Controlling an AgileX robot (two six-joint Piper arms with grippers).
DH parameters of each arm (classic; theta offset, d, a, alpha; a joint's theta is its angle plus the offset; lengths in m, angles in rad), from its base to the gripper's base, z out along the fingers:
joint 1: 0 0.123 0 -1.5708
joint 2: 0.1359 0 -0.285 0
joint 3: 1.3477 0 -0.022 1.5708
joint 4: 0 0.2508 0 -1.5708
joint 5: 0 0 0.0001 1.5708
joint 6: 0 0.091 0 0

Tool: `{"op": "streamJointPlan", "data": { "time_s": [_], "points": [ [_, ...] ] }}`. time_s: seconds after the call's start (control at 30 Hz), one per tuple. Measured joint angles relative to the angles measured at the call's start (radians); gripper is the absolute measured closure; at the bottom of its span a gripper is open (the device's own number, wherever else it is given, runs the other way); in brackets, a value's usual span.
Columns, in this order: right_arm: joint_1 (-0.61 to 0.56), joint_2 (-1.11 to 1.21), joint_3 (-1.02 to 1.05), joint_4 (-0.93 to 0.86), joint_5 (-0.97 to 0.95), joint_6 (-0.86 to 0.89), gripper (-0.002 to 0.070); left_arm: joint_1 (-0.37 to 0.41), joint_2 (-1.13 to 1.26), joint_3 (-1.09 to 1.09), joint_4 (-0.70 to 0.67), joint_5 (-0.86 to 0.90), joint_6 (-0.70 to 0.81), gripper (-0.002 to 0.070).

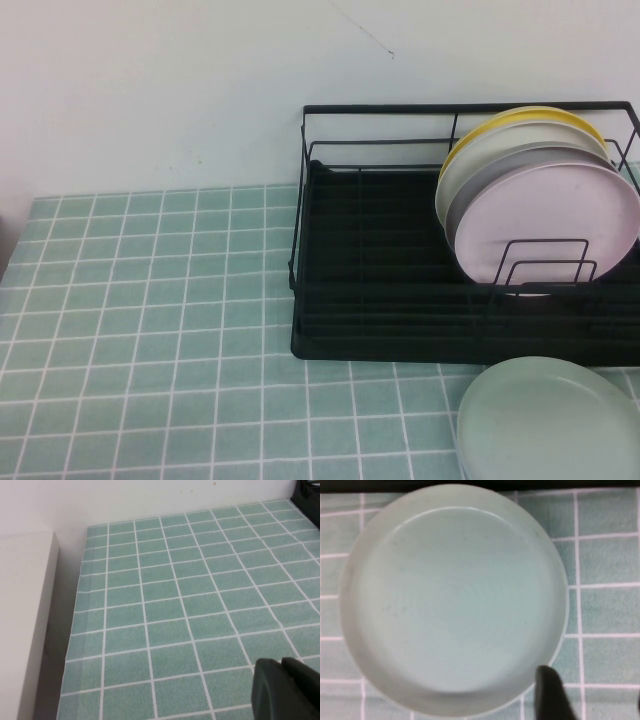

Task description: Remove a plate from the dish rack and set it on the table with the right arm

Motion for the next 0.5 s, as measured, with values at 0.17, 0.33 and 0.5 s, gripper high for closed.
{"op": "streamJointPlan", "data": {
  "time_s": [0.17,0.33,0.5],
  "points": [
    [0.000,-0.154,0.000,-0.008,0.075,-0.019,0.0504,0.000,0.000,0.000,0.000,0.000,0.000,0.0678],
    [0.000,-0.330,0.000,-0.009,0.152,-0.034,0.0655,0.000,0.000,0.000,0.000,0.000,0.000,0.0678],
    [0.000,-0.499,0.000,-0.005,0.217,-0.039,0.0675,0.000,0.000,0.000,0.000,0.000,0.000,0.0678]
  ]
}}
